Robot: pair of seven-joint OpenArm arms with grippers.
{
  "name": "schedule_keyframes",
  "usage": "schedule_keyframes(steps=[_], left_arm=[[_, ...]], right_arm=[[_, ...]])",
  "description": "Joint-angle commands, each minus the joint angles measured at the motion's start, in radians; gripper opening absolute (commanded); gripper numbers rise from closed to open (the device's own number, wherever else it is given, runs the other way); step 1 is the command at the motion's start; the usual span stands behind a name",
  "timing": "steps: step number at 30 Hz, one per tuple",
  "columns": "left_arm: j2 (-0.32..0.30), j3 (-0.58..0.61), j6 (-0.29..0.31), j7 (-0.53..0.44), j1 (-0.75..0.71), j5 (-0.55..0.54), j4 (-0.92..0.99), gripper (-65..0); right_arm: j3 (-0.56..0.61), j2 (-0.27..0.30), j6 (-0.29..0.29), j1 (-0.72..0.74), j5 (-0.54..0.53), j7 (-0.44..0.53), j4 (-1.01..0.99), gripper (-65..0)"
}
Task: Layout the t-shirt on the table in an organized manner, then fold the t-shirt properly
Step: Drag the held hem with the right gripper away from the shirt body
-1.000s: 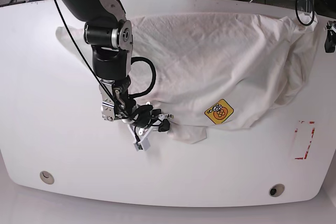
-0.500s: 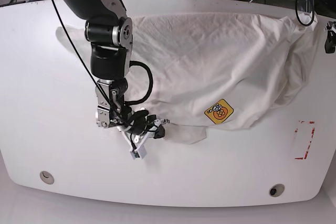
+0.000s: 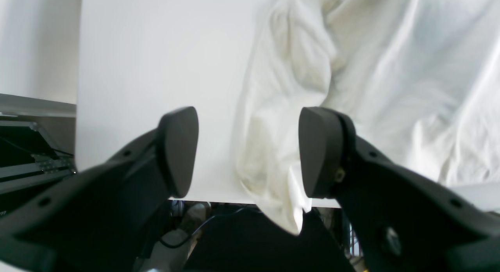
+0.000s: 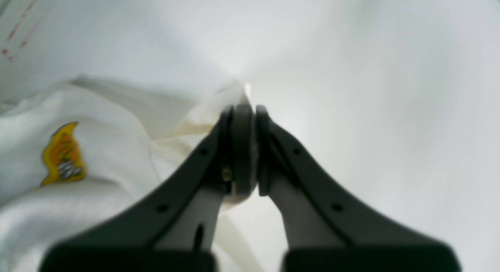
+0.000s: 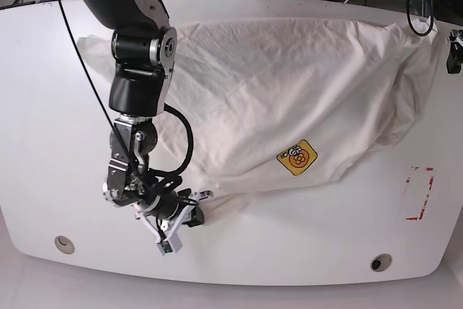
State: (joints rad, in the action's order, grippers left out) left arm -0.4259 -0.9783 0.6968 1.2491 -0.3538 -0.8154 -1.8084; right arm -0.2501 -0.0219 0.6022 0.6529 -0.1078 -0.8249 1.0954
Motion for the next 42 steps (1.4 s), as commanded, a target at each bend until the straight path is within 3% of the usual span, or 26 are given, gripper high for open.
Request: schedule_keyframes(steps=[1,12,21,31,35,42], left_arm=[[-0.023,0.011,0.001,-0.018,0.002,-0.015,-0.017,-27.1],[-0.023,0.095,0.001,-0.018,0.037,-0.019,-0.017,-27.1],[-0.023,0.181,0.001,-0.018,0.086,-0.02,-0.017,-27.1],[-0.017,0.322,0.001,-0.018,0.146,-0.022,-0.017,-27.1],[0.017,0.396,0.001,-0.018,0.175,-0.022,-0.017,-27.1],[0.137,0.546,0.001,-0.018,0.252,-0.009,-0.001,-26.8]], right_arm=[[-0.004,0.027,-0.006,0.06,-0.008,0.017,0.053,-65.0],[-0.007,0.155,-0.006,0.133,-0.011,0.016,0.064,-65.0],[-0.007,0.234,-0.006,0.178,-0.007,-0.04,0.127,-65.0],[-0.048,0.35,-0.008,0.153,-0.007,-0.04,0.133,-65.0],[-0.067,0.373,-0.006,0.129,-0.01,-0.038,0.133,-65.0],[-0.068,0.377,-0.005,0.092,-0.011,-0.037,0.137,-65.0]])
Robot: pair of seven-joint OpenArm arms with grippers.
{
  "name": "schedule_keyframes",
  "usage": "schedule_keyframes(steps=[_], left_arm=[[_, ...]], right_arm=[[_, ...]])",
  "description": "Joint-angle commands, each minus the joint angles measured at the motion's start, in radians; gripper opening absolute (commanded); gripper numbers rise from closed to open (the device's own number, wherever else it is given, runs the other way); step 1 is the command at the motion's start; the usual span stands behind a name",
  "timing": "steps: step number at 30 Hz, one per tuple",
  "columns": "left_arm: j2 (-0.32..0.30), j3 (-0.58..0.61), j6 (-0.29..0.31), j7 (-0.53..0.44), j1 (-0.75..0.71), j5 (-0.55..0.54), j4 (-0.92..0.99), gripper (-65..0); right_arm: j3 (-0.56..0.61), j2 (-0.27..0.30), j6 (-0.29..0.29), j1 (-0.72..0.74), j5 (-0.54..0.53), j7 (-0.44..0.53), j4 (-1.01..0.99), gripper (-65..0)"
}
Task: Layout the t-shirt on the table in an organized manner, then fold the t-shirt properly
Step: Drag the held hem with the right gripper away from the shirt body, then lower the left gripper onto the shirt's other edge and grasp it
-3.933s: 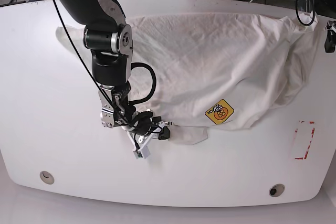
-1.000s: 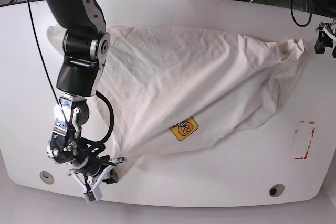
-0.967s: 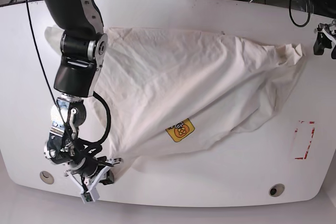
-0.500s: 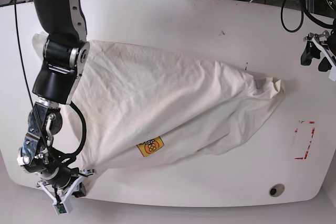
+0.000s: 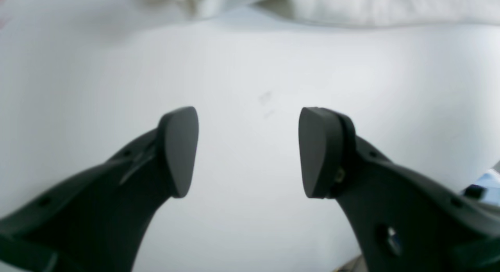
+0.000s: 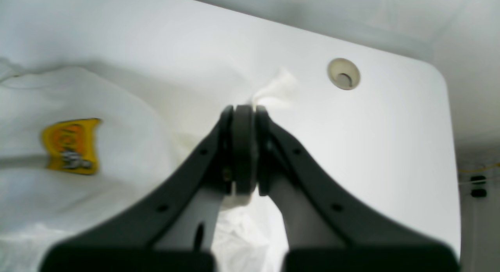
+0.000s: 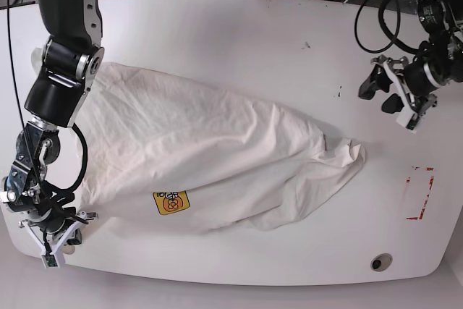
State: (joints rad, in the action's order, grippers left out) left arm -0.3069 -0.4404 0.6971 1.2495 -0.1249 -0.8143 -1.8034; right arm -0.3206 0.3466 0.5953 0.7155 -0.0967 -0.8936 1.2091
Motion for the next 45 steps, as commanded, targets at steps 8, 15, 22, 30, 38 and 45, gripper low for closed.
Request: schedule_keyframes(steps=[8,15,22,30,38,45], left_arm=[[0.16,0.105,-0.029,-0.02,0.081,0.166,0.08,-26.8],[0.251,0.122,-0.041,-0.023,0.127,0.296,0.155,-26.8],[0.286,0.125,-0.043,-0.089,0.161,0.359,0.215,-26.7],[0.298,0.127,-0.043,-0.185,0.212,0.369,0.367,-26.7],[0.3,0.127,-0.043,-0.261,0.239,0.365,0.429,-26.7],[0.328,0.128,-0.041,-0.288,0.265,0.367,0.494,-26.9]], right_arm=[[0.001,-0.017,0.001,-0.013,-0.019,0.031,0.111,-65.0],[0.001,-0.027,0.001,-0.043,-0.021,0.029,0.133,-65.0],[-0.001,-0.027,0.001,-0.066,-0.022,0.029,0.134,-65.0],[-0.001,-0.027,0.001,-0.07,-0.024,0.029,0.134,-65.0],[-0.001,-0.028,0.001,-0.07,-0.024,0.026,0.134,-65.0],[-0.001,-0.028,0.001,-0.067,-0.024,0.015,0.134,-65.0]])
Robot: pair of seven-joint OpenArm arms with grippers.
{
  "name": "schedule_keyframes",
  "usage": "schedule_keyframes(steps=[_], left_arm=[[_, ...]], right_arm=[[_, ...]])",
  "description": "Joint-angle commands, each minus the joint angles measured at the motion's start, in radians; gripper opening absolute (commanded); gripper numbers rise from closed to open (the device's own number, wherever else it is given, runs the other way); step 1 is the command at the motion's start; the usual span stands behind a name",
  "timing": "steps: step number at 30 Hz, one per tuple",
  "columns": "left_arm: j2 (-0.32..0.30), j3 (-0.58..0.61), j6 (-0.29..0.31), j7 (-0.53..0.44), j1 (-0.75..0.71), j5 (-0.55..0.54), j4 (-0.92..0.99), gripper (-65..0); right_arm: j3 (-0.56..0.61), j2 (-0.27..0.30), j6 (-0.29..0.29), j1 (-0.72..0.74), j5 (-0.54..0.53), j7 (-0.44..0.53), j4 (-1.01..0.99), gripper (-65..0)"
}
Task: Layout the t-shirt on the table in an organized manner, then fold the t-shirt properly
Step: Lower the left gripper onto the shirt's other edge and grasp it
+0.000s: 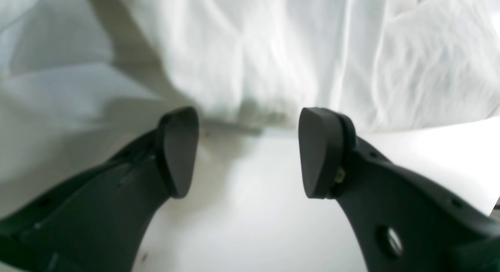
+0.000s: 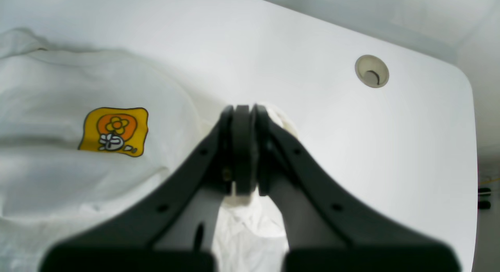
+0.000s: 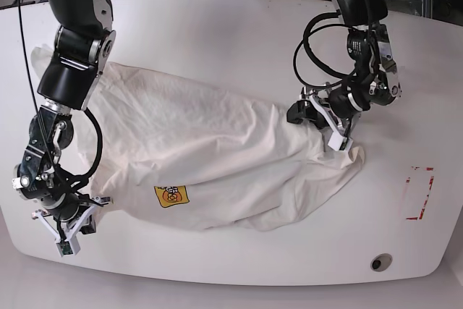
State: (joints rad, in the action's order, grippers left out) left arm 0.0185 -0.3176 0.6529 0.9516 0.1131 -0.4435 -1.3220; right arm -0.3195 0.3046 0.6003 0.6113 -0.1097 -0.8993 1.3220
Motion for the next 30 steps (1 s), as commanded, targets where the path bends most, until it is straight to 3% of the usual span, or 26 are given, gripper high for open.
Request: schedule_keyframes(steps=[1,11,14,18,20,26,30], left_arm=[[0.004,0.01,0.005,0.01,0.036,-0.004,0.028,-26.9],[0.021,0.091,0.0,-0.032,0.05,-0.001,0.068,-29.7],[0.021,0.105,0.0,-0.032,0.05,0.001,0.068,-39.3],[0.021,0.114,0.0,-0.032,0.067,0.001,0.068,-60.8],[0.021,0.127,-0.002,-0.03,0.076,0.002,0.068,-65.0],[0.013,0.15,-0.04,-0.019,0.102,0.001,0.016,-65.0],[-0.021,0.15,-0.061,0.04,0.139,-0.005,-0.055,-65.0]], right_arm=[[-0.002,0.012,-0.004,0.037,-0.011,0.021,0.021,-65.0],[-0.002,0.012,-0.004,0.035,-0.012,0.019,0.021,-65.0],[-0.002,0.012,-0.003,0.035,-0.012,0.018,0.021,-65.0],[-0.002,0.012,-0.003,0.035,-0.012,0.016,0.021,-65.0],[-0.002,0.012,-0.003,0.037,-0.012,0.016,0.021,-65.0],[-0.011,0.018,-0.003,0.049,-0.011,0.016,0.021,-65.0],[-0.053,0.02,-0.003,0.071,-0.006,0.015,0.021,-65.0]])
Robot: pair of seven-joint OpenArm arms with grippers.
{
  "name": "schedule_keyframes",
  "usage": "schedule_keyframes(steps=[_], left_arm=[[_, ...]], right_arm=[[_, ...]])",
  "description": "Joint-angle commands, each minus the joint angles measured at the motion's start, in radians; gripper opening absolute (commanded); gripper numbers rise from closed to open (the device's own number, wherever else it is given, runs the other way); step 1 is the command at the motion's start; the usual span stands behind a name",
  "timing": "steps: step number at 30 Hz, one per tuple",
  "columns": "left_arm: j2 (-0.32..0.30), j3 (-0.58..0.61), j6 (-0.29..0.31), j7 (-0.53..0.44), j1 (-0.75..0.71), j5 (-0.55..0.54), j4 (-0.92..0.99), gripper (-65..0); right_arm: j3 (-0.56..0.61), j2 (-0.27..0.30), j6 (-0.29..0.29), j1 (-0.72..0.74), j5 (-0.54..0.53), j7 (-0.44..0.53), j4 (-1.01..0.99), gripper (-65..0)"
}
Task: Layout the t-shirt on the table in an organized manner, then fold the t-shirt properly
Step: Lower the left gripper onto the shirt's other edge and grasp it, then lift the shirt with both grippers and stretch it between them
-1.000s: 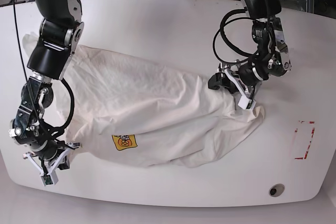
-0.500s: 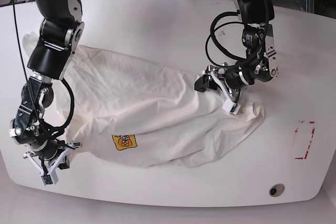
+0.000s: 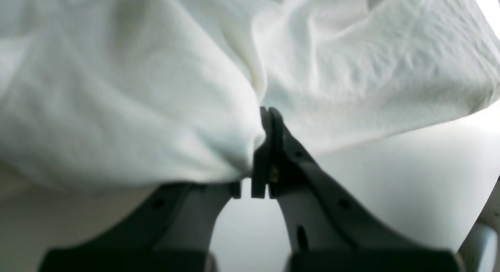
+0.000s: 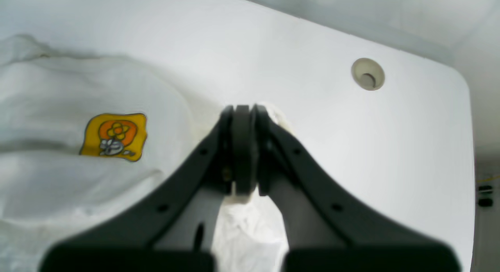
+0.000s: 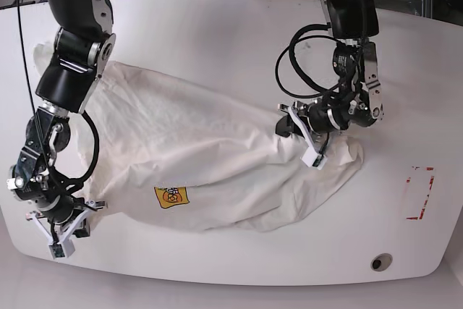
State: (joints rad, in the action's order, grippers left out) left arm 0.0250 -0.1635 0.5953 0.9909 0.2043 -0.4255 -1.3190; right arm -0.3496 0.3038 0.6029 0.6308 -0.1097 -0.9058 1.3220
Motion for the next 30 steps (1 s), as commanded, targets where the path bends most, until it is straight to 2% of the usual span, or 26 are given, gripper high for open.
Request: schedule_keyframes(steps=[1,4,11,20,27,30], left_arm=[[-0.032,-0.005,0.001,0.029,0.071,-0.023,-0.081,-65.0],[-0.033,-0.005,0.025,0.09,0.125,-0.023,-0.124,-65.0],[-0.035,-0.003,0.103,0.211,0.223,-0.017,-0.235,-65.0],[-0.032,0.0,0.103,0.397,0.381,-0.023,-0.413,-65.0],[-0.036,0.0,0.103,0.405,0.505,-0.023,-0.52,-65.0],[-0.061,0.0,0.103,0.405,0.567,-0.023,-0.526,-65.0]], right_arm=[[-0.029,0.025,-0.005,0.056,-0.005,0.021,0.021,-65.0],[-0.029,0.065,-0.005,0.071,-0.012,0.012,0.021,-65.0],[-0.035,0.102,0.001,0.14,-0.011,-0.034,0.021,-65.0],[-0.035,0.162,0.001,0.235,-0.011,-0.085,0.021,-65.0],[-0.029,0.197,0.001,0.326,-0.011,-0.126,0.021,-65.0],[-0.029,0.205,0.001,0.361,-0.011,-0.128,0.021,-65.0]])
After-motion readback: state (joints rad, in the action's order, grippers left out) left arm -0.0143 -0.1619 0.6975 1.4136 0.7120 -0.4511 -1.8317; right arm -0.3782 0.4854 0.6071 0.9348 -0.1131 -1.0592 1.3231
